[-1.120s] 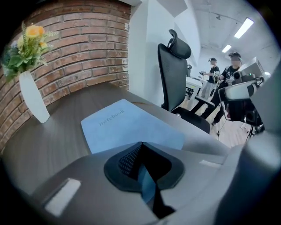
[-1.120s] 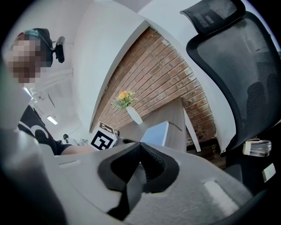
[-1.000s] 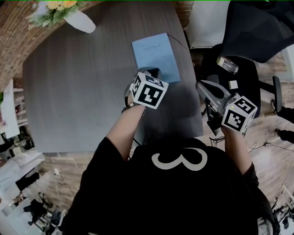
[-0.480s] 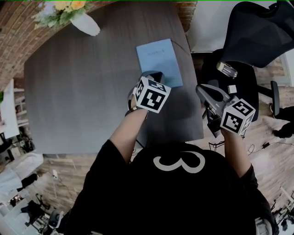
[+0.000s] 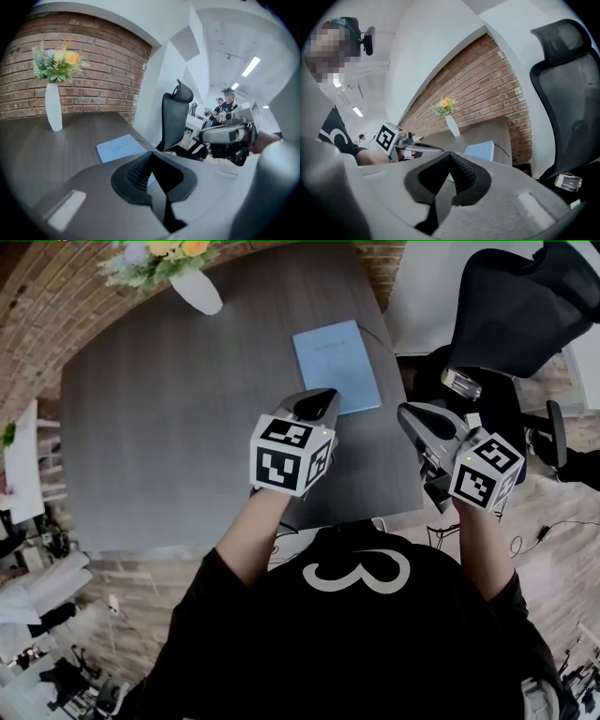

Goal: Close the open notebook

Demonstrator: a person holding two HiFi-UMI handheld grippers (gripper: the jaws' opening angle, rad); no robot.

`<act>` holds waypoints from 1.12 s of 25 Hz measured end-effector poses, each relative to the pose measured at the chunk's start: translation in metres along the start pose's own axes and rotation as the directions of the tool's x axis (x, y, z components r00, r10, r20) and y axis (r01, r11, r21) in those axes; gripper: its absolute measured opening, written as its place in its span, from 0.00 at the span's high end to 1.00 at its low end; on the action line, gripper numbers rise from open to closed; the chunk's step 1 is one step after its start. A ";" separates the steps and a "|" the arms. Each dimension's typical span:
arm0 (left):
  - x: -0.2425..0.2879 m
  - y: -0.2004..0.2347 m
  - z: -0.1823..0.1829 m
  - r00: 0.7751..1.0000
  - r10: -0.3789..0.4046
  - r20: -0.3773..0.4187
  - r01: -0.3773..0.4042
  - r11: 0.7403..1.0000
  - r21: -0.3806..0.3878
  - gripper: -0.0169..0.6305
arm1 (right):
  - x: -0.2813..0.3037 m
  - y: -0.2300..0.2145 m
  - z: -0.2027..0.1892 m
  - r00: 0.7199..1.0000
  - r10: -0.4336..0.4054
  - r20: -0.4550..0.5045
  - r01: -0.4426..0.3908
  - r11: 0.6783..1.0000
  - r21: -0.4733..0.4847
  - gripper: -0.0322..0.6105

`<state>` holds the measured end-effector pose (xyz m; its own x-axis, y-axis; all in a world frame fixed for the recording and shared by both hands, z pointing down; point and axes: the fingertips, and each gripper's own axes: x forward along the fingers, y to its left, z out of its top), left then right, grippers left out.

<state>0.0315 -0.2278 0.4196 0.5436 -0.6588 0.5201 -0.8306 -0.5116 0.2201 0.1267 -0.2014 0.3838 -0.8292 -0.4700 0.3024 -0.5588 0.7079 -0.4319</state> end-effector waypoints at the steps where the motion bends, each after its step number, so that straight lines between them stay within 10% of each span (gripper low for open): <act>1: -0.013 -0.006 0.004 0.999 -0.017 0.037 0.018 1.000 -0.019 0.95 | -0.001 0.009 0.003 1.000 0.003 0.006 -0.003 1.000 -0.018 0.95; 14: -0.157 -0.039 0.008 0.941 -0.118 0.317 0.151 0.985 -0.082 0.95 | -0.004 0.130 -0.001 0.993 0.113 0.045 -0.106 0.985 -0.133 0.95; 28: -0.200 -0.060 -0.006 0.931 -0.138 0.338 0.157 0.987 -0.027 0.95 | -0.020 0.175 -0.012 0.983 0.154 0.097 -0.143 0.983 -0.118 0.95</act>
<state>-0.0279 -0.0619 0.3078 0.6619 -0.7289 0.1749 -0.7381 -0.5932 0.3215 0.0454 -0.0624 0.3123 -0.9026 -0.4039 0.1485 -0.4296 0.8247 -0.3678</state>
